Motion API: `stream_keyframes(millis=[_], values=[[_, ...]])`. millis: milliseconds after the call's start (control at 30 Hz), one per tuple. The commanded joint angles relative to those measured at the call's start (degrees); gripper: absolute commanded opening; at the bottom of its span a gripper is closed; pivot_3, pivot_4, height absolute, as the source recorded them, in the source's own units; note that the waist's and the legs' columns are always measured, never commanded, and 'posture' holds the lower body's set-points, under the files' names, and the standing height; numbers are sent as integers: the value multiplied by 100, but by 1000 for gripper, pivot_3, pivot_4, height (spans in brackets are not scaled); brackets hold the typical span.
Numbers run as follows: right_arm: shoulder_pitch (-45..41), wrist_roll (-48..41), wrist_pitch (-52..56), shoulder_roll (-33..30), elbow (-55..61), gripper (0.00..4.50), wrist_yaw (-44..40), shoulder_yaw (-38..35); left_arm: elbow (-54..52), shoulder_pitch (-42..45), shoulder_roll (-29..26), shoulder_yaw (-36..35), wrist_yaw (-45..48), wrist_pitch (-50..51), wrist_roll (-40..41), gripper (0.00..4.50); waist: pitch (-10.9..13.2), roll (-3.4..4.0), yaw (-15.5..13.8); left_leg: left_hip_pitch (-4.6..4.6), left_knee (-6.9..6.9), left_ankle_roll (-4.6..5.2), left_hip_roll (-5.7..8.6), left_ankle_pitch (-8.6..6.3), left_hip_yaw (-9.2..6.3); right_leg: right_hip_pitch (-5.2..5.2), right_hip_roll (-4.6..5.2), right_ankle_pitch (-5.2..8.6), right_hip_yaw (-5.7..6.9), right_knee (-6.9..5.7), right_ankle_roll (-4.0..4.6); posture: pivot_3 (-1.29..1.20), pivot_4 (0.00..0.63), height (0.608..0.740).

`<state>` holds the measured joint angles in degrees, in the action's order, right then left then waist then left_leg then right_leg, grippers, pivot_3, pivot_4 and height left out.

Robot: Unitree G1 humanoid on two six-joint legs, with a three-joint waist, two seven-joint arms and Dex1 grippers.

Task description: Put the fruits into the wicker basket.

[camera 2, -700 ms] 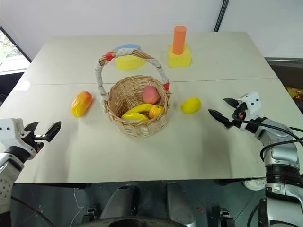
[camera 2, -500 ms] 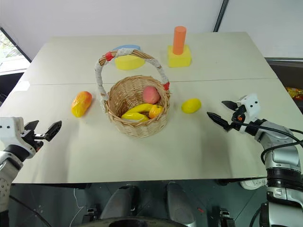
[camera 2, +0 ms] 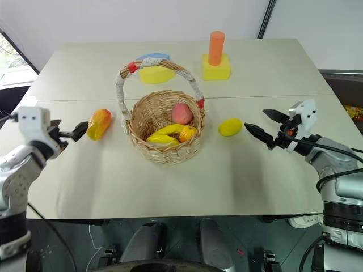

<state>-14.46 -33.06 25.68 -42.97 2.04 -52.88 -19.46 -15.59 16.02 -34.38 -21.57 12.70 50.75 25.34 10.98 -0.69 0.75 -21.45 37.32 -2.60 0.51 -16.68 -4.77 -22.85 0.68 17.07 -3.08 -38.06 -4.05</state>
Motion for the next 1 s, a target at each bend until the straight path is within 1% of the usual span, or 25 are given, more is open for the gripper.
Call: stream_keyframes(millis=[33, 167, 300, 500, 633, 700, 767, 833, 867, 900, 1000], values=[[141, -466, 431, -342, 898, 4462, -221, -173, 208, 450, -145, 198, -140, 455, -135, 4500, 0, 0, 24, -1, -3, 0, 0, 0, 1, -3, -1, 0, -1, 1, 0, 0, 150, 740], [307, -739, 774, -746, 1948, 4462, -463, 10, 750, 1043, -288, 565, -107, 811, -327, 4500, 0, 0, 24, -5, -7, 0, -3, 0, 2, -14, -4, 0, -1, -4, 0, 0, 150, 740], [85, -912, 946, -672, 2650, 4462, -253, 382, 1215, 1375, -272, 844, 56, 718, -468, 4500, 1, -3, 23, -4, -1, -4, -4, 3, 2, -11, -4, 0, 1, -5, 0, 0, 150, 740], [-160, -1157, 1070, -468, 2950, 4462, -91, 673, 1681, 1607, -209, 1138, 104, 770, -675, 4500, 2, -6, -8, -10, -1, -6, -2, 4, -1, -16, 0, 0, 3, -3, 0, 0, 150, 740], [-271, -1170, 1032, -341, 2949, 4462, -66, 865, 1898, 1752, -59, 1138, 37, 783, -741, 4500, 3, -8, -11, -17, 0, -7, -2, 4, -2, -21, 1, 0, 4, -4, 0, 0, 150, 740], [-300, -1163, 1011, -290, 2943, 4500, -63, 912, 1896, 1746, 13, 1090, 18, 728, -754, 3958, 2, -8, -6, -17, 0, -7, -2, 4, -2, -21, 2, 0, 4, -4, 0, 0, 150, 740], [-316, -1154, 992, -263, 2936, 4500, -58, 935, 1839, 1727, 97, 997, -2, 650, -742, 3282, 2, -8, -8, -18, 0, -7, -1, 4, -1, -24, 3, 0, 3, -4, 0, 0, 150, 740], [-325, -1148, 963, -245, 2931, 4500, -54, 945, 1808, 1725, 126, 984, -4, 703, -763, 2238, 2, -8, -7, -24, 1, -7, -2, 4, -2, -30, 2, 0, 4, -6, 0, 0, 150, 740], [-342, -1150, 951, -230, 2925, 4500, -47, 950, 1808, 1723, 132, 991, -8, 721, -780, 1936, 2, -8, -7, -24, 1, -7, -2, 4, -2, -32, 2, 0, 4, -7, 0, 0, 150, 740], [-365, -1168, 943, -209, 2920, 4500, -30, 946, 1812, 1716, 136, 990, -8, 724, -790, 1821, 2, -8, -7, -24, 1, -8, -2, 5, -2, -32, 2, 0, 4, -7, 0, 0, 150, 740], [-402, -1182, 939, -174, 2906, 4500, 1, 928, 1706, 1609, 25, 994, 44, 677, -840, 1820, 2, -8, -4, -25, 2, -8, -2, 5, -2, -32, 2, 0, 4, -8, 0, 0, 150, 740]])
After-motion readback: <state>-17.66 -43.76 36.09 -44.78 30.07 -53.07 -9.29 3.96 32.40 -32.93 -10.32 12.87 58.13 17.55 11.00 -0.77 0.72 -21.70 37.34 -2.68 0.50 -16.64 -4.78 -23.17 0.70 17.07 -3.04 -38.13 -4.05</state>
